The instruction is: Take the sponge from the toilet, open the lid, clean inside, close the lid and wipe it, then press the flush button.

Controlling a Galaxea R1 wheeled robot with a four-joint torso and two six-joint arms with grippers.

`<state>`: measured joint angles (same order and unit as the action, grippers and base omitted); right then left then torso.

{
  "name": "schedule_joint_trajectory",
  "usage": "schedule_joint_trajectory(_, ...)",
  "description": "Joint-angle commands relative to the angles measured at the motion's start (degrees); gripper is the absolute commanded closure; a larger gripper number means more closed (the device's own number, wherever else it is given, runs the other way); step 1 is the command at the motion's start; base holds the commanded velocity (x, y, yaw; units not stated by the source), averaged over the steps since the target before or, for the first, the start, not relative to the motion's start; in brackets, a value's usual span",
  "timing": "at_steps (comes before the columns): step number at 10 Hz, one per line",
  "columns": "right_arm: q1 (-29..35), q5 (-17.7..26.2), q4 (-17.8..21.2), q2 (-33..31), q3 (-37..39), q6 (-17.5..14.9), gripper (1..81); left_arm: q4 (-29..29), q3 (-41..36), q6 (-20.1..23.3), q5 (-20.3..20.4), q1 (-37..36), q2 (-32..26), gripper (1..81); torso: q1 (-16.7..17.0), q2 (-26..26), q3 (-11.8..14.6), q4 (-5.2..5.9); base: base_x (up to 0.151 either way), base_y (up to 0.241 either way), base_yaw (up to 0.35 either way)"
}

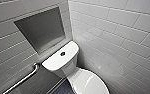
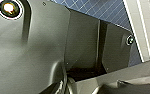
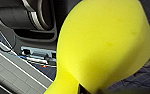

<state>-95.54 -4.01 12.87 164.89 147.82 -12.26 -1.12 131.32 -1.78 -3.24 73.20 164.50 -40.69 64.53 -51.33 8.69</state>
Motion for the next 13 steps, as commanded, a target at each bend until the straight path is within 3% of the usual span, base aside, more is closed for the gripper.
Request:
schedule_joint_trajectory(1,-1.9,6.5,0.9,5.6,8.6,-0.4,81.1,-0.4,-0.9,-0.1,-4.5,-0.4,-0.7,1.0,0.0,0.0,0.0,0.0,0.0,0.0,0.0)
schedule_joint_trajectory(7,-1.5,7.0,0.8,6.6,10.3,-0.3,81.1,-0.5,-1.1,-0.1,-4.5,-0.4,-0.7,1.0,0.0,0.0,0.0,0.0,-0.076,0.0,0.0)
schedule_joint_trajectory(11,-0.2,10.0,0.7,6.8,10.5,-0.5,81.1,-0.5,-1.1,-0.1,-4.5,-0.4,-0.7,1.0,0.0,0.0,0.0,0.0,-0.102,0.0,0.0)
schedule_joint_trajectory(13,0.5,15.3,-0.3,6.5,10.5,-1.3,81.1,-0.5,-1.1,-0.1,-4.4,-0.4,-0.6,1.0,0.0,0.1,0.0,0.0,-0.043,0.0,0.0)
